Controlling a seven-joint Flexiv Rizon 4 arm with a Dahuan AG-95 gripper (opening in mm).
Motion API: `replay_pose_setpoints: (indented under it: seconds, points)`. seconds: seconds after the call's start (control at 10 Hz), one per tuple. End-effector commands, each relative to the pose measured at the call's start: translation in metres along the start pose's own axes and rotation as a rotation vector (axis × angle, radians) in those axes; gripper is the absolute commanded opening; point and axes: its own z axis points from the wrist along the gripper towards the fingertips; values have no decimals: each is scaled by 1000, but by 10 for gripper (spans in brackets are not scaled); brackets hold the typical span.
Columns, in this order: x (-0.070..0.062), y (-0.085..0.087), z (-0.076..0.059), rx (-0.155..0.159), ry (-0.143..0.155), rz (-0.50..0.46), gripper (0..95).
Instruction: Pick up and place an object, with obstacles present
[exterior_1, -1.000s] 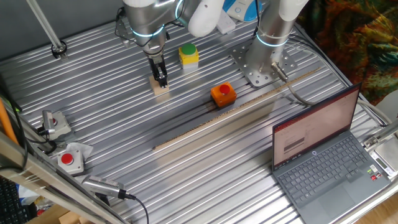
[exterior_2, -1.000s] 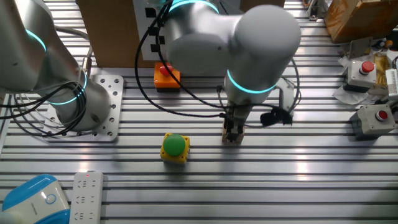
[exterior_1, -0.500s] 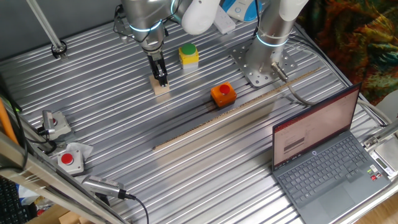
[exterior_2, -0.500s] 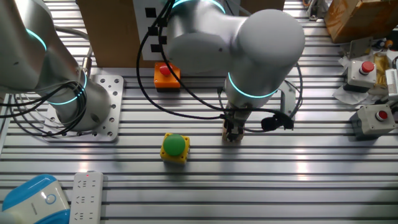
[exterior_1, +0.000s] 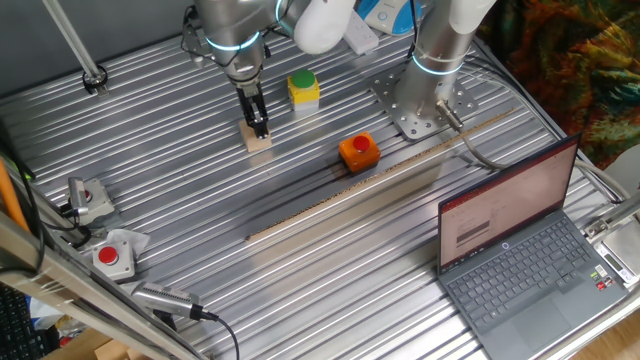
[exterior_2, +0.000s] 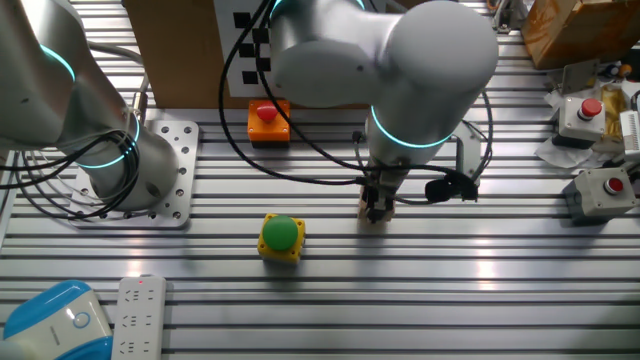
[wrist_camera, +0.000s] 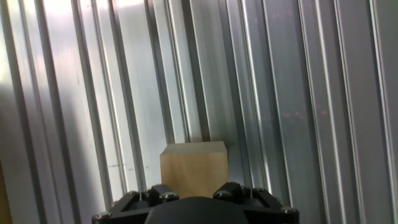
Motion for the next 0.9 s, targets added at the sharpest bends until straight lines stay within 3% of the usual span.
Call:
replay_pose_setpoints:
  seconds: [0.1, 0.5, 0.9]
  points:
    - [-2, 4, -12, -7, 8, 2, 0]
    - [-8, 12, -44, 3, 21, 1, 0]
    - [-15, 16, -60, -3, 26, 3, 0]
